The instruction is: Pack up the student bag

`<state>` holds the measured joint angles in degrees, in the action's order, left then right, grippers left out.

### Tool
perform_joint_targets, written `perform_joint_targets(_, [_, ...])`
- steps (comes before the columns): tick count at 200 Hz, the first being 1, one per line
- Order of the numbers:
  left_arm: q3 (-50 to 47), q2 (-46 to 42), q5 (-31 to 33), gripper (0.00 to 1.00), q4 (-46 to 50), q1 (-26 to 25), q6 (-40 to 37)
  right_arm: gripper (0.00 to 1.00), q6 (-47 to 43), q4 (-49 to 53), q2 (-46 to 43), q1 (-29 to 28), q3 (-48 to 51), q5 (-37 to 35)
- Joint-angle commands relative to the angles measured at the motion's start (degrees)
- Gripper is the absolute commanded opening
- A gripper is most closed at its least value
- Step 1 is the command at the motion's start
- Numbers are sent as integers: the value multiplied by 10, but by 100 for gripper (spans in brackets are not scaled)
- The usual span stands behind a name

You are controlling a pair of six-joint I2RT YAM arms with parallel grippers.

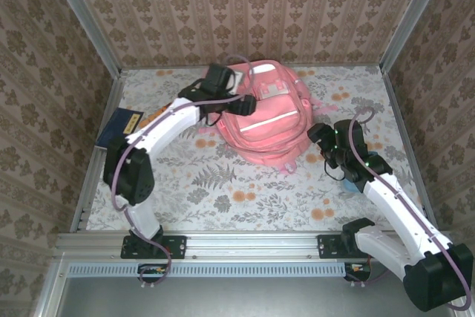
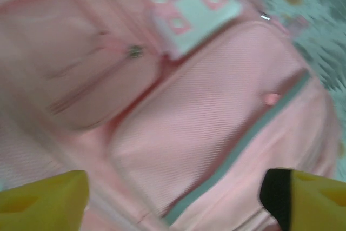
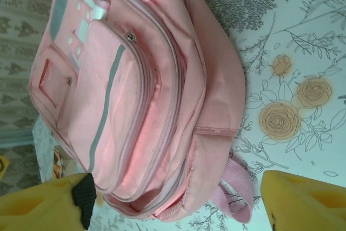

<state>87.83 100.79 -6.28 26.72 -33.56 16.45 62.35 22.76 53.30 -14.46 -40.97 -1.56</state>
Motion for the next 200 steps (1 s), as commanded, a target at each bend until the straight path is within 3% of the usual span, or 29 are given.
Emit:
perform_joint_targets(1, [-46,-63,68,96,1,64,44,85,-53,13,21,-3,-29,18])
perform_joint_targets(41, [-147,-112,95,100,3,226,61,86,-54,-17,69,-26,-41,40])
perform_joint_targets(88, [-191,-98,113,100,2,358,88,87,-51,-34,104,-59,-64,38])
perform_joint_targets(153, [-151,0,83,99,10,457,110,90,-53,-25,126,-83,-78,39])
perform_joint_targets(200, [-112,71,37,90,13,501,113,89,-46,-25,135,-88,-81,38])
